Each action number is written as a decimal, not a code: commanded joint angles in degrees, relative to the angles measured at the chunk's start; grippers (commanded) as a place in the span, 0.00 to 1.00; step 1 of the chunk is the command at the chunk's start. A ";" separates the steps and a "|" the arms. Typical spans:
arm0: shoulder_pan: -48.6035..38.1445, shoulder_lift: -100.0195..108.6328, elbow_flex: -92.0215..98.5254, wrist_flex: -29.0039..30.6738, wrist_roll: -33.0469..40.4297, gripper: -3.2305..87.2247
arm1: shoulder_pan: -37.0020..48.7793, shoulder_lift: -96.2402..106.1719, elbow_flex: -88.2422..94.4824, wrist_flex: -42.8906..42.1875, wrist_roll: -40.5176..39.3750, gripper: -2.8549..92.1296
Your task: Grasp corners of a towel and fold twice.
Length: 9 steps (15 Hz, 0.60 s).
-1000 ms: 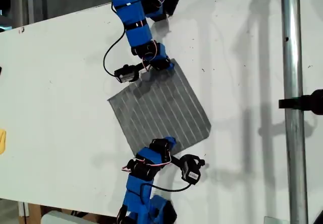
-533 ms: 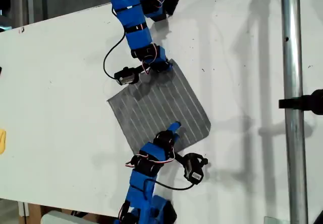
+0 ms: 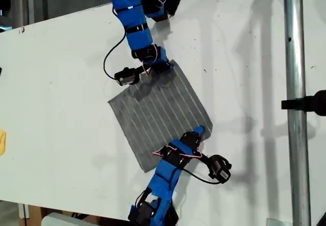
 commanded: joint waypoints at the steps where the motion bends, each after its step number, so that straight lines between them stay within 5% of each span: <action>1: 1.23 -2.64 -5.62 -1.49 -0.88 0.30 | 1.14 0.18 -4.04 0.00 -0.70 0.03; 5: -0.09 -9.58 -11.87 -1.76 -0.18 0.29 | 1.49 0.18 -4.39 -0.09 -0.70 0.03; 9: -1.67 -11.07 -9.76 -0.79 -4.31 0.00 | 1.49 0.26 -4.39 -0.70 -0.26 0.03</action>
